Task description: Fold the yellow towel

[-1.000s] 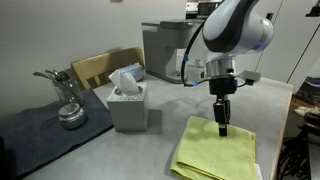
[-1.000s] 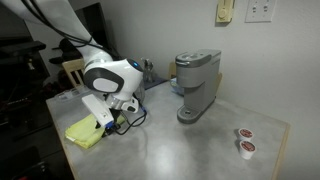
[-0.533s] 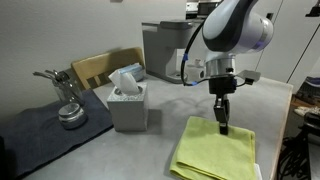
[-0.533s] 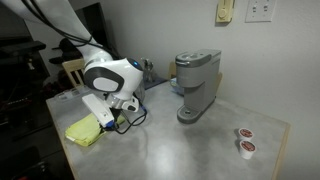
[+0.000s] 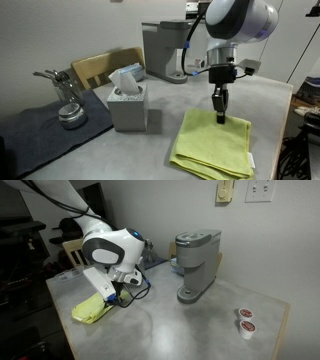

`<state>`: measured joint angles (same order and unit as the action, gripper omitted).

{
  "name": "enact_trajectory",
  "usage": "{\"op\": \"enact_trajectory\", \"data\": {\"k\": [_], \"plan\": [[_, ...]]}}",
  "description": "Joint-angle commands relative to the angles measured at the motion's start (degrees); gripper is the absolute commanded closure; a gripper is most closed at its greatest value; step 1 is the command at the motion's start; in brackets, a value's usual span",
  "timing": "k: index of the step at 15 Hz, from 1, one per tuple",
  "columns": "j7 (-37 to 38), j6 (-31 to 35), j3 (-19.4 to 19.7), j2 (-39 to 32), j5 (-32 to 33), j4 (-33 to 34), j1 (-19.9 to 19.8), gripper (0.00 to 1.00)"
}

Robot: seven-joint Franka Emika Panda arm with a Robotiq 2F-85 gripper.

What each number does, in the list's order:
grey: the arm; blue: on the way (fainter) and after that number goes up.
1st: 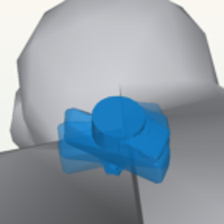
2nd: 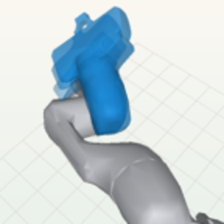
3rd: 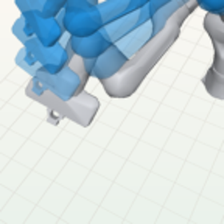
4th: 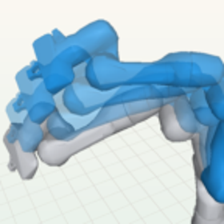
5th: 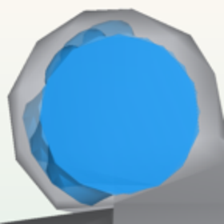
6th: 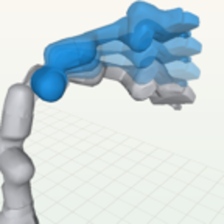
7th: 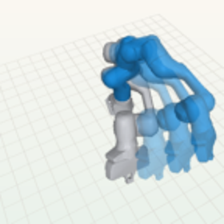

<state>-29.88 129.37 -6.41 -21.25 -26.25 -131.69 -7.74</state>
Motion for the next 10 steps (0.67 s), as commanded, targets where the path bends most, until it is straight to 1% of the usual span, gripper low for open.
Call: {"op": "enact_trajectory", "data": {"k": [1,10], "plan": [[0.8,0.1,0.8,3.6,-0.8,-2.4,-0.8,0.99],[2.0,0.6,4.1,8.1,-2.0,-5.3,-1.6,0.99]]}}
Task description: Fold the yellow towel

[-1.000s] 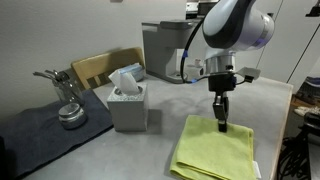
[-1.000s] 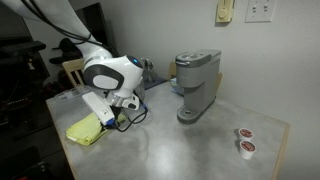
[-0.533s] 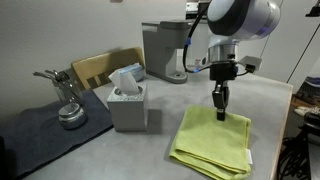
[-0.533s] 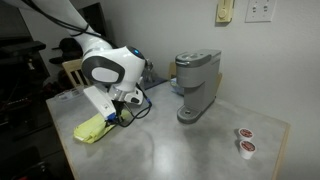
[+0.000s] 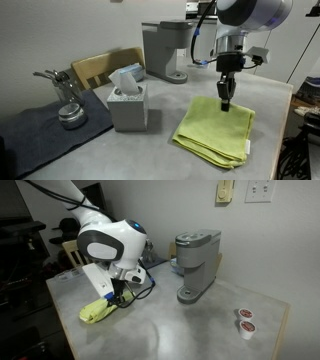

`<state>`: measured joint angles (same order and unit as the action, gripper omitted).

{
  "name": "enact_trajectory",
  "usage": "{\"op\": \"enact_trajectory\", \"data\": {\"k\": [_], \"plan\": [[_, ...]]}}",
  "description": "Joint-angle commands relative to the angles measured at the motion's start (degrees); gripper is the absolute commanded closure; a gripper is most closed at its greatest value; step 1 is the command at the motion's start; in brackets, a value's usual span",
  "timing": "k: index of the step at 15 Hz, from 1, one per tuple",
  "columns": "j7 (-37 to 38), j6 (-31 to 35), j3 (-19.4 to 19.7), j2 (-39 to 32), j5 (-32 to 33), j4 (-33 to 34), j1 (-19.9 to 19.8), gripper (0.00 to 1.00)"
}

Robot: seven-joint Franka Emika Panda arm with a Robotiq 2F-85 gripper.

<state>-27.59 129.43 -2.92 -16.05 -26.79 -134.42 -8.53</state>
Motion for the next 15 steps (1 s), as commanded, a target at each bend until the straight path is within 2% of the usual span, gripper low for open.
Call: {"op": "enact_trajectory", "data": {"k": [1,9,15], "plan": [[-0.3,0.5,0.8,3.2,-1.4,-2.7,-0.7,0.99],[-0.3,0.2,0.4,2.4,0.1,-1.8,1.0,0.99],[-0.9,0.1,1.8,1.9,0.3,-1.8,0.0,0.99]]}}
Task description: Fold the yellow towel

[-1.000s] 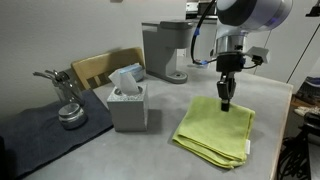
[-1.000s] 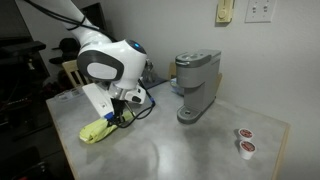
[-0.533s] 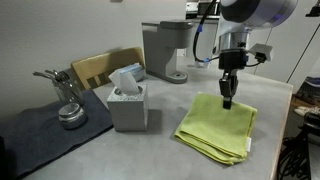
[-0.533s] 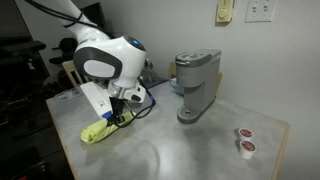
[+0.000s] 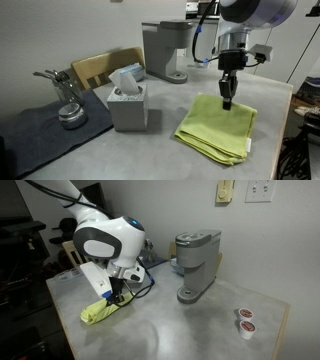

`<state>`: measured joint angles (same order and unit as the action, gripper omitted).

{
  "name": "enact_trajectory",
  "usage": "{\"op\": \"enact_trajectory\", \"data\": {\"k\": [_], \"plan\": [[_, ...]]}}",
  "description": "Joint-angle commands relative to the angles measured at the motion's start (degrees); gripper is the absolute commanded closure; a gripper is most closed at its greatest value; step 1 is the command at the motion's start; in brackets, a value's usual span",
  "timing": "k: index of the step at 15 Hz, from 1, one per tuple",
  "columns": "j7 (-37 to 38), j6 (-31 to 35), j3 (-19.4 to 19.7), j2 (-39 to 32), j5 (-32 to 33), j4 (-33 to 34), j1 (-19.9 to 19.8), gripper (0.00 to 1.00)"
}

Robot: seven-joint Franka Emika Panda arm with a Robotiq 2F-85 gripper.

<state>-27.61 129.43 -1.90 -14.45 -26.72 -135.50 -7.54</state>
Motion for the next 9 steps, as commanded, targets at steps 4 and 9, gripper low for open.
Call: {"op": "enact_trajectory", "data": {"k": [4,9], "plan": [[-1.0,0.3,2.5,0.9,0.4,-0.9,-2.2,0.99],[-0.7,0.3,3.9,0.8,0.7,-0.6,-3.1,0.99]]}}
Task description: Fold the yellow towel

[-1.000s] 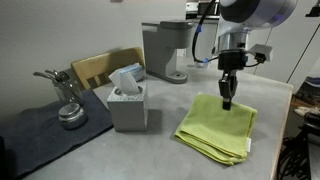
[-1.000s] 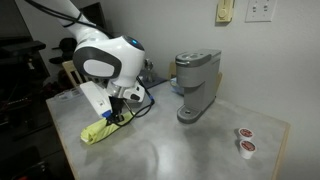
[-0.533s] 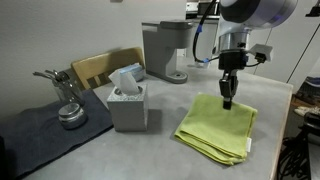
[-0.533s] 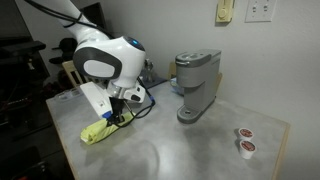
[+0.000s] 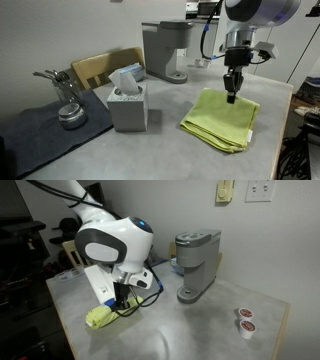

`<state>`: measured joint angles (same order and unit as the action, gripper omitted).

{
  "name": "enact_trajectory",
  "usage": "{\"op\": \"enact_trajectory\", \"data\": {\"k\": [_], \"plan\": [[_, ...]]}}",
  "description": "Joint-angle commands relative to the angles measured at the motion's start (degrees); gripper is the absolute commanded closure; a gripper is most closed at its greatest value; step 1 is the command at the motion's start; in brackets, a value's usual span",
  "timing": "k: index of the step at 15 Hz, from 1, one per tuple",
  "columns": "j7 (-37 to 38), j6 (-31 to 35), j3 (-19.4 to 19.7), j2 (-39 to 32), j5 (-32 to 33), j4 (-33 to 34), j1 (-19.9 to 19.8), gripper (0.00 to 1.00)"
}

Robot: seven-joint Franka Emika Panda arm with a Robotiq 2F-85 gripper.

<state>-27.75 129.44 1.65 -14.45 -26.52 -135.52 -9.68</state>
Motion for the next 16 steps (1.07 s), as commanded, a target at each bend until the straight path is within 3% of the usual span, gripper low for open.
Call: {"op": "enact_trajectory", "data": {"k": [1,16], "plan": [[-0.6,0.2,0.4,0.9,0.5,-0.5,-1.0,0.99],[1.8,-2.2,-3.9,5.0,2.2,-0.4,5.2,0.99]]}}
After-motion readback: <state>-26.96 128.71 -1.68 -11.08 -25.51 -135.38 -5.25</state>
